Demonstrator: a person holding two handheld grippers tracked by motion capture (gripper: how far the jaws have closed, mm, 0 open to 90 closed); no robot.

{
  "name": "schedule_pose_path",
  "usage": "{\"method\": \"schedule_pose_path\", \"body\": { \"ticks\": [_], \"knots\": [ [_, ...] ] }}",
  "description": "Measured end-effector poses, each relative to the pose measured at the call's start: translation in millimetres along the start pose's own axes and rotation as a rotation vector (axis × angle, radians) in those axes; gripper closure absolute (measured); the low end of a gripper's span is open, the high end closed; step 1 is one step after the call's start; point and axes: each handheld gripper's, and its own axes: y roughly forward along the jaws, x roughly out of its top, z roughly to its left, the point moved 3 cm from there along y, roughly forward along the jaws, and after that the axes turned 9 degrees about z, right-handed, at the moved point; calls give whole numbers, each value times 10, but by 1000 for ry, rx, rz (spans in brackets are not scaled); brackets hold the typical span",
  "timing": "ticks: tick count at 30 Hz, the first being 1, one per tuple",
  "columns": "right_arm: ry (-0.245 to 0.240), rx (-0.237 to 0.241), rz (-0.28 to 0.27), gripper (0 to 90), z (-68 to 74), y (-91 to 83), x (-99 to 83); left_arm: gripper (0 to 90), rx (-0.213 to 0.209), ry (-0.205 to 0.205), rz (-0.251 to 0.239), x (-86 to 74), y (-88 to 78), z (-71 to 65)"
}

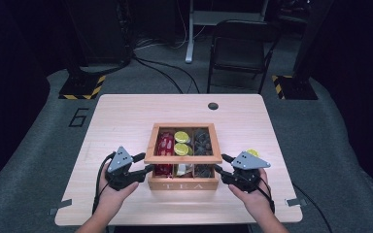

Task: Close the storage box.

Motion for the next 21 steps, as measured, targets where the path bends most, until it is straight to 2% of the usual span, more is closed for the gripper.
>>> {"method": "schedule_pose_path", "body": {
  "ticks": [8,12,15,18,20,21],
  "knots": [
    [10,-1,12,530,54,21,-96,474,-9,-17,-4,-114,41,-34],
    [-9,-15,35,525,83,43,-152,467,-18,-29,-2,-190,82,-49],
    [-17,-13,36,517,98,56,-176,466,-10,-23,5,-231,106,-66],
    [-23,-11,49,510,114,88,-234,464,8,0,11,-268,131,-82],
    [-23,-8,51,509,114,102,-255,462,0,-1,15,-297,144,-81],
    [-19,-4,57,509,119,109,-272,462,-13,-14,14,-320,156,-79]
  ]
}}
